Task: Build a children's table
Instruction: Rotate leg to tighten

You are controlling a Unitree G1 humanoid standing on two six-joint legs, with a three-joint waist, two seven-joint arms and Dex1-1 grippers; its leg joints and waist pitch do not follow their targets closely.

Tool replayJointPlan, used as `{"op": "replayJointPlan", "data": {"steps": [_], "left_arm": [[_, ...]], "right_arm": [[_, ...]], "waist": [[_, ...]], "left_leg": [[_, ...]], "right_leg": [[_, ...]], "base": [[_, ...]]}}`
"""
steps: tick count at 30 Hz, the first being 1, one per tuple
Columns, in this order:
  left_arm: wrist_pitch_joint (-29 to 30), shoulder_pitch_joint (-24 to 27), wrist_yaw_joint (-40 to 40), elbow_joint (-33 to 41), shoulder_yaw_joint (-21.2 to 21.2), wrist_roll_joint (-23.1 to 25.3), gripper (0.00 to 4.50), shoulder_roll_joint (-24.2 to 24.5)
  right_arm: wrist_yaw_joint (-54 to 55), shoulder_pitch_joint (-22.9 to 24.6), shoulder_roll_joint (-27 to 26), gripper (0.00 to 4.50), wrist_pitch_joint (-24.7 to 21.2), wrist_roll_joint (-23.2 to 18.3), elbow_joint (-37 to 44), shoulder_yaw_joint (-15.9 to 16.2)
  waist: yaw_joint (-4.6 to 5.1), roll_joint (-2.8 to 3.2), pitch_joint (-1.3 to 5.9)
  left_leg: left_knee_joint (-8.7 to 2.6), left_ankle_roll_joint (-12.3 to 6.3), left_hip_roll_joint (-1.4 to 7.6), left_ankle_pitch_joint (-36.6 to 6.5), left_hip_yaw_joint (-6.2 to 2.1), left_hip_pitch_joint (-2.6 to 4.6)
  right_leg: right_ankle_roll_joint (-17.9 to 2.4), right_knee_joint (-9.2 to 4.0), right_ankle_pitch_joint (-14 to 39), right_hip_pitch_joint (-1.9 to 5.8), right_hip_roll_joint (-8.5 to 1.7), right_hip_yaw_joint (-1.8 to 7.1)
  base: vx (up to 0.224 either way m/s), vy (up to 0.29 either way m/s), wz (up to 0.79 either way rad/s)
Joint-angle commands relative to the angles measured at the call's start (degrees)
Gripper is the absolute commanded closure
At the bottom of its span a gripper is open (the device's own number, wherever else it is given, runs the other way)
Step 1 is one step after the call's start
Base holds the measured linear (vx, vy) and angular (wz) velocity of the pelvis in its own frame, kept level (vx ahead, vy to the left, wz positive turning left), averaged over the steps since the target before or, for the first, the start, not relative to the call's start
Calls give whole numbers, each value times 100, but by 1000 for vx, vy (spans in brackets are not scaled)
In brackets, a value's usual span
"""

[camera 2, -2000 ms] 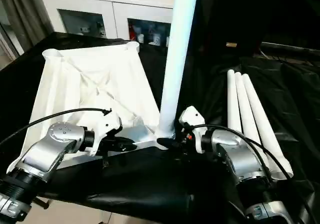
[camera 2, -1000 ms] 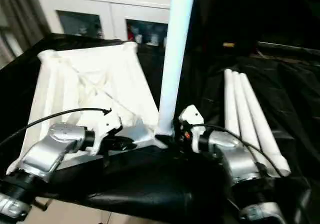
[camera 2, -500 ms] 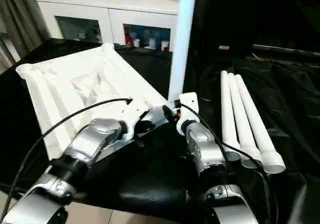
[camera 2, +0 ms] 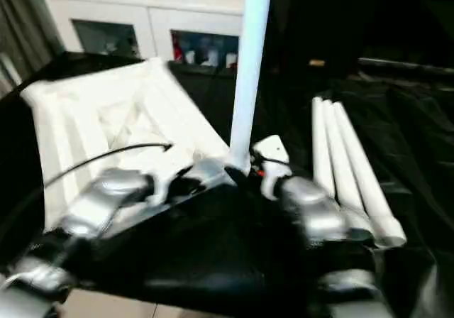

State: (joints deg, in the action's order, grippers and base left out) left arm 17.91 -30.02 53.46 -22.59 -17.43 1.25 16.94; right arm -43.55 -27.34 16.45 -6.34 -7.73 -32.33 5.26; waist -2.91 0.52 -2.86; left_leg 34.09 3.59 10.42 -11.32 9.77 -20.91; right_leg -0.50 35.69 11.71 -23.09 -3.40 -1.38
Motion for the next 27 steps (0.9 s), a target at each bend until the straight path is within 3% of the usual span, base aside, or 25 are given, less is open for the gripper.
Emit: {"op": "replayJointPlan", "data": {"steps": [1, 5, 13, 17, 23, 27], "left_arm": [[-172, 155, 357, 103, -80, -298, 450, 14], [-50, 214, 842, 423, -65, -437, 450, 351], [-36, 353, 1128, 631, -91, -525, 450, 492], [6, 385, 1117, 696, -127, -521, 450, 467], [21, 395, 1121, 717, -154, -500, 450, 452], [24, 391, 1102, 698, -170, -479, 450, 434]], "right_arm": [[-417, 46, 172, 68, -106, -41, 207, 82], [-1307, 166, 659, 68, -364, -259, 604, 179], [-1771, 205, 725, 68, -434, -442, 759, 225], [-1809, 246, 667, 93, -449, -442, 779, 282], [-1851, 309, 626, 156, -460, -430, 831, 334], [-1817, 334, 568, 172, -437, -418, 821, 313]], "waist": [[-29, -43, 368], [-70, -20, 345], [-89, -13, 360], [-85, -35, 371], [-95, -20, 369], [-95, -19, 369]], "left_leg": [[-323, -624, 202, -500, -29, -9], [-351, -506, 238, -768, -26, 36], [-339, -433, 246, -645, -13, 28], [-332, -446, 248, -502, -16, 12], [-332, -437, 248, -511, -18, 16], [-334, -418, 248, -515, -21, 14]], "right_leg": [[-1567, -377, -105, 346, -379, 192], [-1564, -410, 326, 318, -383, 196], [-1637, -385, 144, 328, -399, 161], [-1645, -354, -82, 347, -396, 142], [-1626, -358, -39, 348, -397, 140], [-1609, -358, 2, 351, -399, 139]], "base": [[0, 0, 0], [0, 0, 0], [0, 0, 0], [0, 0, 0], [0, 0, 0], [0, 0, 0]]}}
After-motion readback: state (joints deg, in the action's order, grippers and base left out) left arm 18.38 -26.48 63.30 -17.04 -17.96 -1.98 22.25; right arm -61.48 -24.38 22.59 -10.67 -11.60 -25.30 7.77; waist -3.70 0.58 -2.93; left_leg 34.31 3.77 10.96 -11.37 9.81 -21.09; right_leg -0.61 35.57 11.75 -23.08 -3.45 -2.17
